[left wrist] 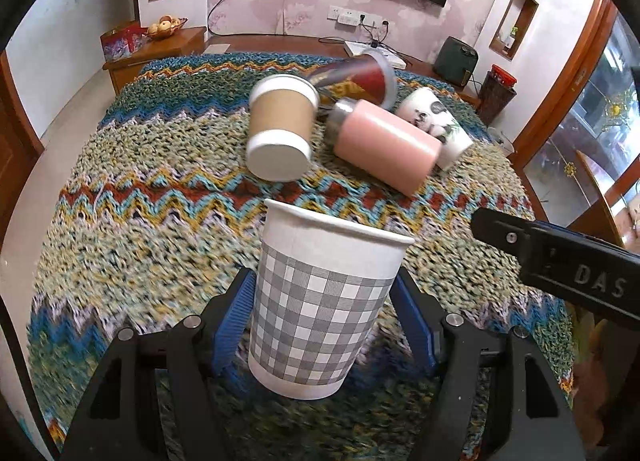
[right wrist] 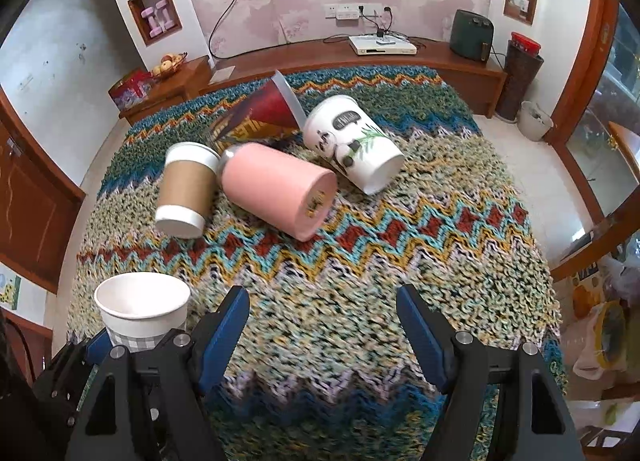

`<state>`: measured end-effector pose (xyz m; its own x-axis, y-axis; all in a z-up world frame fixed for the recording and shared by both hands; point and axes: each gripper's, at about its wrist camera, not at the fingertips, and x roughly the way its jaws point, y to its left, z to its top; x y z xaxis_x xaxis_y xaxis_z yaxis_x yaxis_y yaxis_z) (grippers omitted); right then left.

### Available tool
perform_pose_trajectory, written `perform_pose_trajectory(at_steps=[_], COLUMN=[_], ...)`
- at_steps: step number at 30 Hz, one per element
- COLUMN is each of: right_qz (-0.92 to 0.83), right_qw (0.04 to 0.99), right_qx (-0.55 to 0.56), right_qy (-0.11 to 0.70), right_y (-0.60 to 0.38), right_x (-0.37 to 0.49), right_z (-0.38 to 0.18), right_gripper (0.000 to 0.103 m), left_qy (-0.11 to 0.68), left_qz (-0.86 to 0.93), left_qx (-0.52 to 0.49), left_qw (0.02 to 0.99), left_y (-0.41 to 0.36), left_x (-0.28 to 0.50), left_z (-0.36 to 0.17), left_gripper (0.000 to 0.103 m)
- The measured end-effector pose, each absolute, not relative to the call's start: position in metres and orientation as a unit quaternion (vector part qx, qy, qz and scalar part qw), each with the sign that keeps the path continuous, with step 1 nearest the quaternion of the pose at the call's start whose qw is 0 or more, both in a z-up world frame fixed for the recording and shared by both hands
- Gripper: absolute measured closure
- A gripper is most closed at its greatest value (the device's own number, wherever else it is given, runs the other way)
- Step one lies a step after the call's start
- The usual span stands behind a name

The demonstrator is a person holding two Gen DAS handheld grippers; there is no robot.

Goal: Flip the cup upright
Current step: 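Carry the checkered cup with the left gripper toward the right gripper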

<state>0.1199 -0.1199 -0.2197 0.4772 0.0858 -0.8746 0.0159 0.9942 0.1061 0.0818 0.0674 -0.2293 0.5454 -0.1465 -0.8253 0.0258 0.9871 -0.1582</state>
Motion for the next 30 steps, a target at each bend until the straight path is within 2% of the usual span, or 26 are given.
perform_pose_trajectory(at_steps=[5, 10, 17, 23, 25, 27, 30], right_qz=[0.037, 0.043, 0.056, 0.065, 0.067, 0.069, 0.075], right_qw=[0.85, 0.852, 0.851, 0.852, 0.853, 0.853, 0.85], right_qx=[0.034, 0.03, 0.028, 0.031, 0.033, 0.037, 0.044], right_qy=[0.524, 0.522, 0.521, 0.518, 0.517, 0.516, 0.519], right_y=[-0.126, -0.131, -0.136, -0.137, -0.137, -0.138, -0.138], right_x=[0.109, 0.098, 0.085, 0.077, 0.075, 0.074, 0.073], right_z=[-0.232, -0.235, -0.238, -0.238, -0.237, -0.236, -0.235], right_gripper=[0.026, 0.026, 0.026, 0.026, 0.026, 0.026, 0.026], left_qy=[0.487, 0.533, 0.524, 0.55, 0.55, 0.549, 0.542], left_qz=[-0.044, -0.023, 0.001, 0.015, 0.007, 0.0, -0.008], left_qx=[-0.068, -0.105, -0.096, -0.099, -0.103, -0.106, -0.109], left_qw=[0.869, 0.839, 0.846, 0.829, 0.829, 0.829, 0.833], left_y=[0.054, 0.05, 0.043, 0.046, 0.048, 0.049, 0.051], left_x=[0.07, 0.063, 0.052, 0.057, 0.056, 0.054, 0.046], left_z=[-0.235, -0.252, -0.252, -0.27, -0.27, -0.267, -0.258], left_gripper=[0.031, 0.031, 0.03, 0.03, 0.028, 0.014, 0.01])
